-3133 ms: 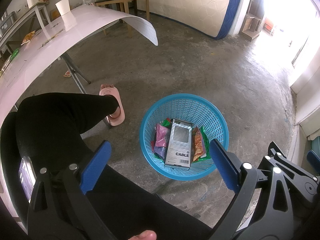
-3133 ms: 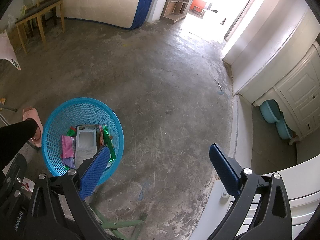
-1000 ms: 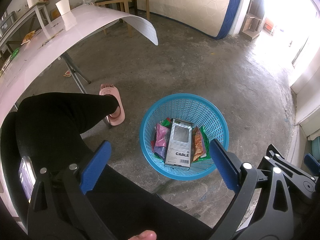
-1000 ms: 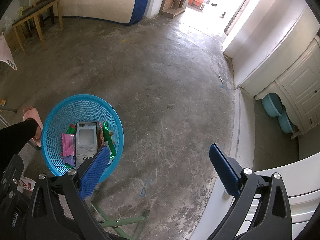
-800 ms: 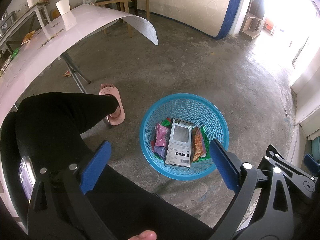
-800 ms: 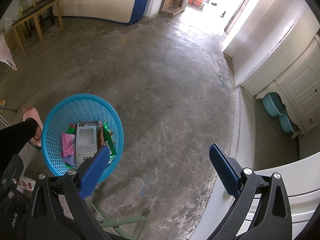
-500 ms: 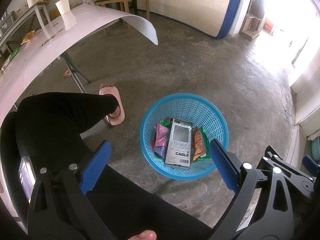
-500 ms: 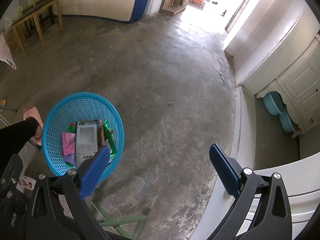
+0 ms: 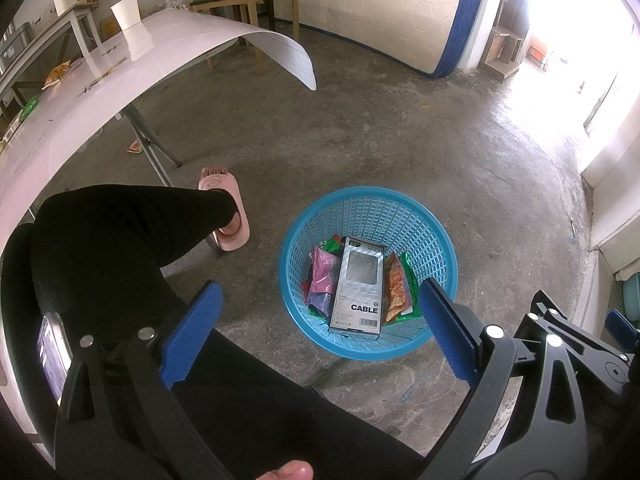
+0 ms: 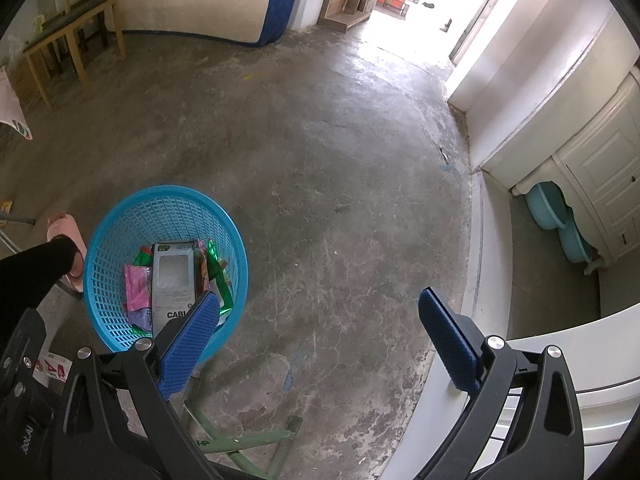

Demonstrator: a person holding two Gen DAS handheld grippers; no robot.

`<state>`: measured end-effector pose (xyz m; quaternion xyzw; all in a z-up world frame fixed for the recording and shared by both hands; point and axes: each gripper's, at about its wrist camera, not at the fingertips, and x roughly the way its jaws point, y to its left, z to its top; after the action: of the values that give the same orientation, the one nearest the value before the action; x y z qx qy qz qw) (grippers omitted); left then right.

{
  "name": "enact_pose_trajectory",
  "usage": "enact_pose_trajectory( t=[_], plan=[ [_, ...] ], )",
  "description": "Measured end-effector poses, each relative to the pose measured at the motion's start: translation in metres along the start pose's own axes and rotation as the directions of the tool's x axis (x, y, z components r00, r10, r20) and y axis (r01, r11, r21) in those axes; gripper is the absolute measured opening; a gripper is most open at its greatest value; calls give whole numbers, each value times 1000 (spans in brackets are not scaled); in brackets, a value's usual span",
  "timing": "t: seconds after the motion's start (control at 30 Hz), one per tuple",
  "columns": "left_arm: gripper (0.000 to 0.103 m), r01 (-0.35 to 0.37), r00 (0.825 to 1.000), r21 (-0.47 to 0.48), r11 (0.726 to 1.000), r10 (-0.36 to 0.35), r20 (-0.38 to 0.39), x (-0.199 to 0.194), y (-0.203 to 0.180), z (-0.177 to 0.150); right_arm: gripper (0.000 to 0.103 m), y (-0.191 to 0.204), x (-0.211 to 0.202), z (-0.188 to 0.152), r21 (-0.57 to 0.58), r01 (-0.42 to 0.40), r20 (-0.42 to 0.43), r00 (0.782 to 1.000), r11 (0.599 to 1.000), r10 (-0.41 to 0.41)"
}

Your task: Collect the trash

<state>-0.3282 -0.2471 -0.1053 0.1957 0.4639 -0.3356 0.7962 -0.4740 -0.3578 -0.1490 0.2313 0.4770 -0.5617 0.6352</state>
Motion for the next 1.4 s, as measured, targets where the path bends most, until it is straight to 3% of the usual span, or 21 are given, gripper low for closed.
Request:
enact_pose_trajectory(
  t=[0.53,1.4],
  plan=[
    [94,8,1000,5,1000,-8,-12,1,-1,-4,97,-1,-2,-1,-7,-8,2,1000,1000,8],
    [94,12,999,18,1000,-11,-37,2,-1,-6,97,-12,14,-1,42,8,-79,997,999,-4]
  ],
)
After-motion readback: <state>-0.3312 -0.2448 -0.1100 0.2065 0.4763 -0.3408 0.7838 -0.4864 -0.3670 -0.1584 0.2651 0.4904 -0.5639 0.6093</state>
